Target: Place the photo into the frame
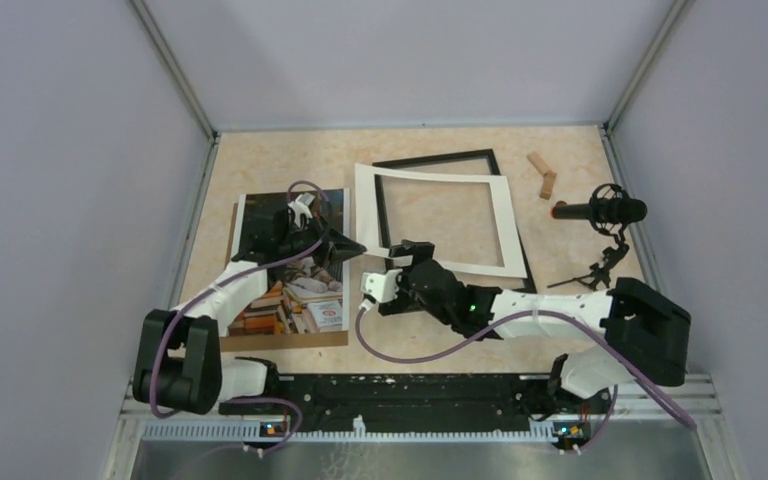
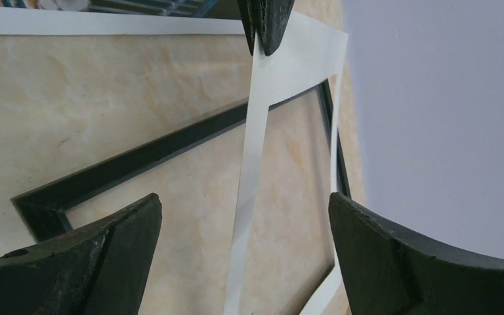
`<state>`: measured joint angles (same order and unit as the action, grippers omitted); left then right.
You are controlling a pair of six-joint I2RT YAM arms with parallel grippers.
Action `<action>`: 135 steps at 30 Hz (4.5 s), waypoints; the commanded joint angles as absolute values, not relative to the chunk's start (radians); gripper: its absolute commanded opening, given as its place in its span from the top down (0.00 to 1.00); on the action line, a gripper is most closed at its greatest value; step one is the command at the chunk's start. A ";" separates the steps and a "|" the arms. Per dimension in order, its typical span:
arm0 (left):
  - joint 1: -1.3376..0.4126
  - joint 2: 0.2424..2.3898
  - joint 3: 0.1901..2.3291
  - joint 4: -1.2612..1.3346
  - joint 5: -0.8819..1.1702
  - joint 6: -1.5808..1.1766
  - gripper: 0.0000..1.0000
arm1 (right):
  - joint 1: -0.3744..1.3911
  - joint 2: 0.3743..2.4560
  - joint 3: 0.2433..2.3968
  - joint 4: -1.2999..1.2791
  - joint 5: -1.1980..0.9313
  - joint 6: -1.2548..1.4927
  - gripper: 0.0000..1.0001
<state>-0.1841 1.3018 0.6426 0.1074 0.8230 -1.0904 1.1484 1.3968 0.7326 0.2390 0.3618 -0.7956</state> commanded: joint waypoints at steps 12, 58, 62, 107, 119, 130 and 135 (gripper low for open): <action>-0.167 1.176 0.727 -0.111 0.850 -1.140 1.00 | 1.241 1.579 0.790 0.616 0.829 -0.962 0.64; -0.178 1.016 1.276 -0.491 0.250 -0.425 0.01 | 0.171 1.905 1.949 -0.914 -0.509 -0.054 1.00; -0.193 1.054 1.225 -0.443 0.292 -0.434 0.01 | 0.138 1.970 1.992 -1.004 -0.614 -0.167 1.00; -0.259 1.213 1.088 -0.298 0.373 -0.465 0.01 | 0.084 2.326 2.247 -0.989 -0.697 -0.121 1.00; -0.268 1.230 1.086 -0.286 0.380 -0.466 0.01 | 0.099 2.332 2.228 -0.930 -0.592 -0.030 0.60; -0.286 1.239 1.086 -0.280 0.385 -0.406 0.01 | 0.183 2.213 2.207 -0.975 0.158 0.023 0.01; -0.294 1.239 1.082 -0.293 0.327 -0.352 0.01 | 0.211 2.160 2.224 -1.012 0.519 0.078 0.01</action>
<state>-0.2855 1.2396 1.0863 -0.3344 0.3664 -0.4133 0.1806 2.2978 2.1860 -0.9806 0.1287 0.0303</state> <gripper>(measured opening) 0.987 0.988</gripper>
